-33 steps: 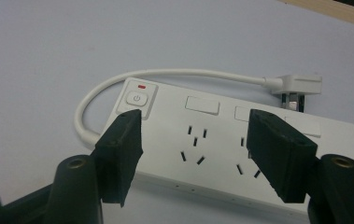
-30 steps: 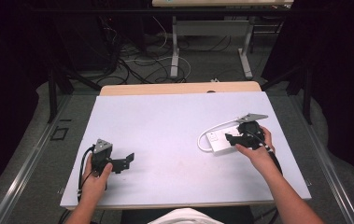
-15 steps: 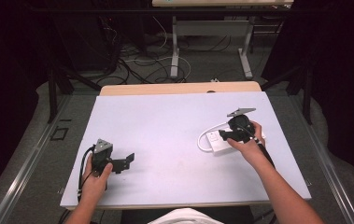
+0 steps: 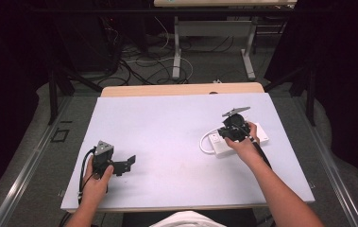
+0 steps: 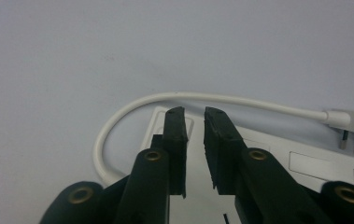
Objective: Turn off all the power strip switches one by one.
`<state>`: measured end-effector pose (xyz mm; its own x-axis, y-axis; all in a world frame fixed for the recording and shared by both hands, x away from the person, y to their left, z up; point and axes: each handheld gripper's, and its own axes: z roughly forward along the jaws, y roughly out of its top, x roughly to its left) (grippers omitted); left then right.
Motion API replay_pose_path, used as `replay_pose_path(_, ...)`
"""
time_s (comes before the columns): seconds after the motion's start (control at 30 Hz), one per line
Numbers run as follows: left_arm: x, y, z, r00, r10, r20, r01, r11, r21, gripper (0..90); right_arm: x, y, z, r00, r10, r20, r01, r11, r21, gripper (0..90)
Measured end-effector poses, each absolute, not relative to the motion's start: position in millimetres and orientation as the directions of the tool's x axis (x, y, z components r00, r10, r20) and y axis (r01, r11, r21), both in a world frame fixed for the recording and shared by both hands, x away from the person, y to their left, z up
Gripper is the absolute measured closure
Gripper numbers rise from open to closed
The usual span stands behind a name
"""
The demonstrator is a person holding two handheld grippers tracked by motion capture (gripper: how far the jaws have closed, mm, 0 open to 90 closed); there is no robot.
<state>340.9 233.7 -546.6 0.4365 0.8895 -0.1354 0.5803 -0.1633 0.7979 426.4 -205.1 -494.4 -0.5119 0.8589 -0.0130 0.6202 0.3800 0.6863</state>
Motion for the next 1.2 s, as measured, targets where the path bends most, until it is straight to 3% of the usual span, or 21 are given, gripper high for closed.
replay_pose_path(0.17, 340.8, 233.8, -546.6, 0.435, 0.89, -0.136, 0.581, -0.163, 0.797, 0.9, 429.0, -201.5, -496.6, -0.521, 0.854, -0.006, 0.624, 0.385, 0.68, 90.0)
replay_pose_path(1.2, 341.0, 234.0, -546.7, 0.436, 0.89, -0.135, 0.581, -0.163, 0.798, 0.9, 440.7, -186.3, -520.3, -0.524, 0.851, 0.039, 0.694, 0.401, 0.598, 90.0)
